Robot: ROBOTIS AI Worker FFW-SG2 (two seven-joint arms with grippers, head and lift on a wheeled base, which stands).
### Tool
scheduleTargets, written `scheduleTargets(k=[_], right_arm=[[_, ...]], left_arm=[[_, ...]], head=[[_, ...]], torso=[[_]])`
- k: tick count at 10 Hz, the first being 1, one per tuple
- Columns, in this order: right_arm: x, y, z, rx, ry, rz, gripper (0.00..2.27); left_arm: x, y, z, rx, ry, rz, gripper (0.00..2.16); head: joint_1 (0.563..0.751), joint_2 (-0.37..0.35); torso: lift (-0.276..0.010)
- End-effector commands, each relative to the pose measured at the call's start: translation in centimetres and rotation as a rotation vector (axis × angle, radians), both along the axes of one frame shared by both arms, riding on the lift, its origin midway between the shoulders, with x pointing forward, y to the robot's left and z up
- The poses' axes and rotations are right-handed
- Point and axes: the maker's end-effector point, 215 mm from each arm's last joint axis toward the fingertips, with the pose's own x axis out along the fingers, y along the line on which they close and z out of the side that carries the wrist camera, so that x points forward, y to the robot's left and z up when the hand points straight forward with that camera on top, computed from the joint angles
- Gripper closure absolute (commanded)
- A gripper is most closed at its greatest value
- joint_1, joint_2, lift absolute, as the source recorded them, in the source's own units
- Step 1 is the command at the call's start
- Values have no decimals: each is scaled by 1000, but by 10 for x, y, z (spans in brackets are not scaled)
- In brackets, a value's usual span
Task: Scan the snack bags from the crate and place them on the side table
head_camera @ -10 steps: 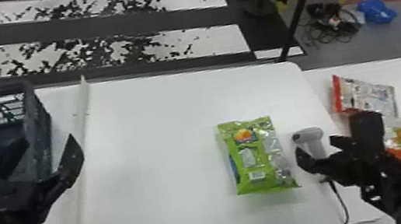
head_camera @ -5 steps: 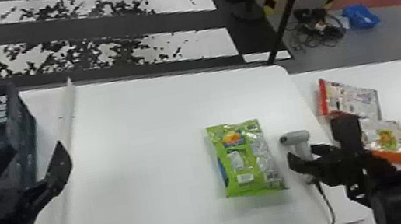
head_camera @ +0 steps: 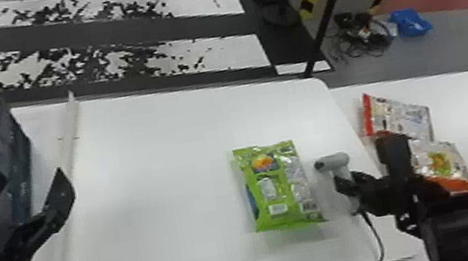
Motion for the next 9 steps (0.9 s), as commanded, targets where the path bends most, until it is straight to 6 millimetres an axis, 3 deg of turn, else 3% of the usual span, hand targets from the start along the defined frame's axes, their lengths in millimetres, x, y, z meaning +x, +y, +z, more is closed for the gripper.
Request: scheduleTargets(k=[1, 4, 9], right_arm=[[2, 0, 6, 0, -12, -1, 2256], [-18, 0, 31, 20, -20, -32, 2256], [-84, 30, 50, 78, 101, -63, 2256]], left_arm=[[0, 0, -1, -1, 2, 1, 36], [0, 1, -1, 0, 2, 1, 36], [-1, 1, -6, -3, 11, 5, 36]], head=[[695, -226], [695, -228], [695, -218]], torso=[[-50], [-50], [-50]])
